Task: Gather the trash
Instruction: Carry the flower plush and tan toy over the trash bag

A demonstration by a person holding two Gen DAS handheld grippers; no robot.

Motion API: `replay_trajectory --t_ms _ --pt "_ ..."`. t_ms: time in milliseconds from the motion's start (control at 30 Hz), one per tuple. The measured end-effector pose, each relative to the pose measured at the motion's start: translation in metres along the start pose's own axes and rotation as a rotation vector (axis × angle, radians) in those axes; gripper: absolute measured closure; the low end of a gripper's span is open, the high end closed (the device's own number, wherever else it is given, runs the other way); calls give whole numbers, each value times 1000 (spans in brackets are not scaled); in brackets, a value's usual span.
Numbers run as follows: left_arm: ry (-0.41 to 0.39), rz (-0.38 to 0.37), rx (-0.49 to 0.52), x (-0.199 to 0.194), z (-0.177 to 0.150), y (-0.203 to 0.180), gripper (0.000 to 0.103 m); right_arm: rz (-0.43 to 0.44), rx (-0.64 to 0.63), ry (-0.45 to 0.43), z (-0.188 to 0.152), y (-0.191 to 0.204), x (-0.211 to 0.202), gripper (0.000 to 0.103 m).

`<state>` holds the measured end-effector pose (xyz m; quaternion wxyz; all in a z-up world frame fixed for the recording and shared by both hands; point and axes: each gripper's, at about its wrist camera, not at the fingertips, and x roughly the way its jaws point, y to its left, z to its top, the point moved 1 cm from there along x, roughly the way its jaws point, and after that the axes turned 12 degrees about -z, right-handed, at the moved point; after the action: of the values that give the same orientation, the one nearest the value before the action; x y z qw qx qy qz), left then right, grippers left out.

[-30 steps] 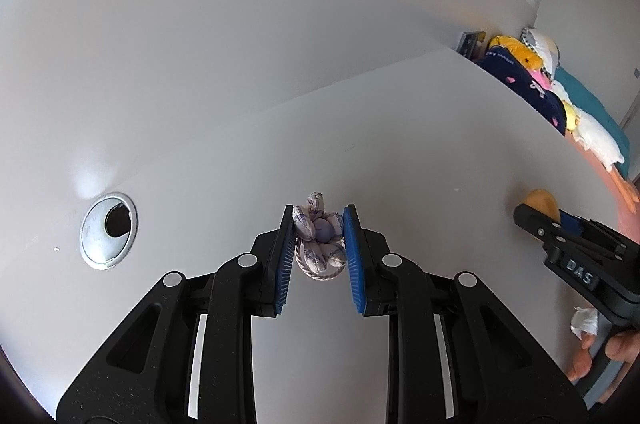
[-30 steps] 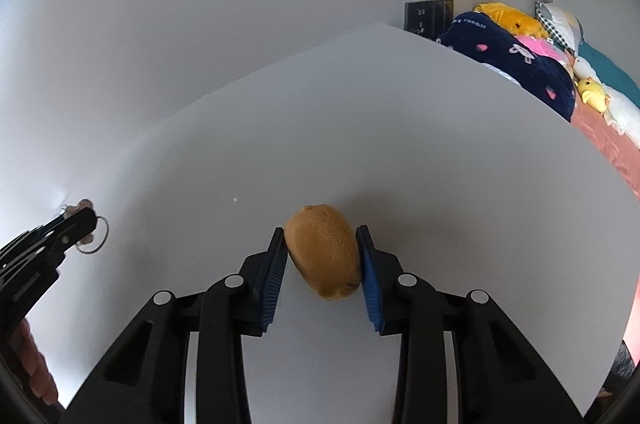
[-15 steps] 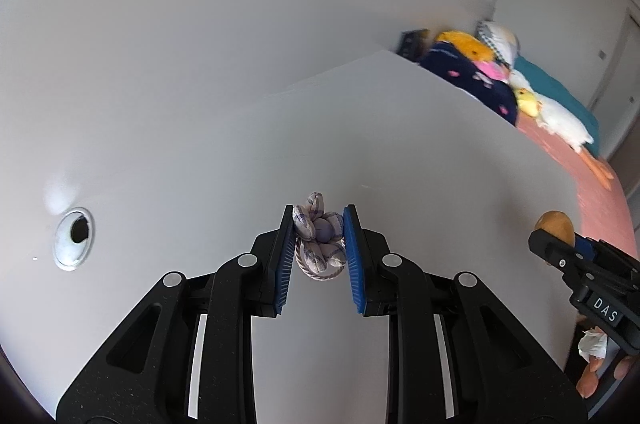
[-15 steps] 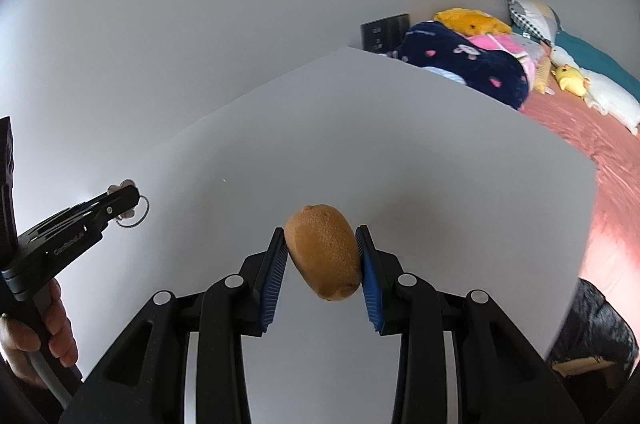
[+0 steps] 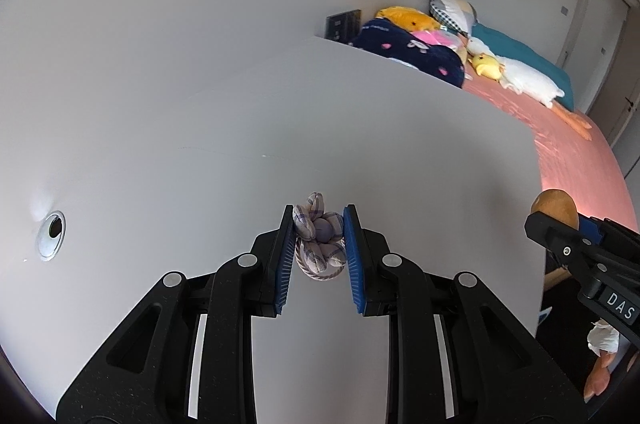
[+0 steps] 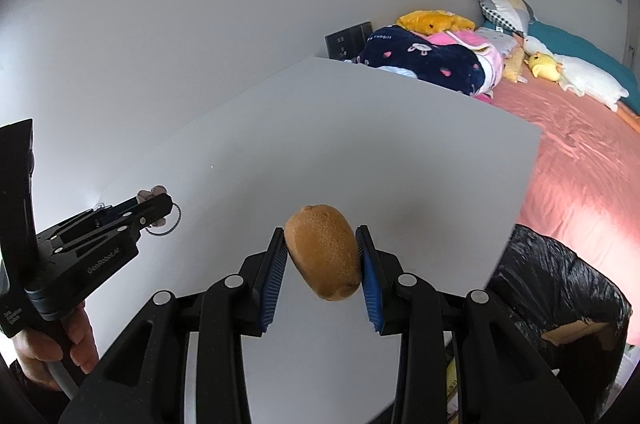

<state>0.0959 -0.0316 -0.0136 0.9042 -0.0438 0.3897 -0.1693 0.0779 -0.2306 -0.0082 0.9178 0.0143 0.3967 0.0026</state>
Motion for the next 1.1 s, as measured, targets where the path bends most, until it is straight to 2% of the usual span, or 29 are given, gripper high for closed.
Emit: replay_trajectory --t_ms 633,1100 --pt "17 -72 126 6 -10 -89 79 -29 79 -29 -35 -63 -47 66" --pt "45 -132 197 18 -15 -137 79 -76 153 -49 -52 -111 -69 66"
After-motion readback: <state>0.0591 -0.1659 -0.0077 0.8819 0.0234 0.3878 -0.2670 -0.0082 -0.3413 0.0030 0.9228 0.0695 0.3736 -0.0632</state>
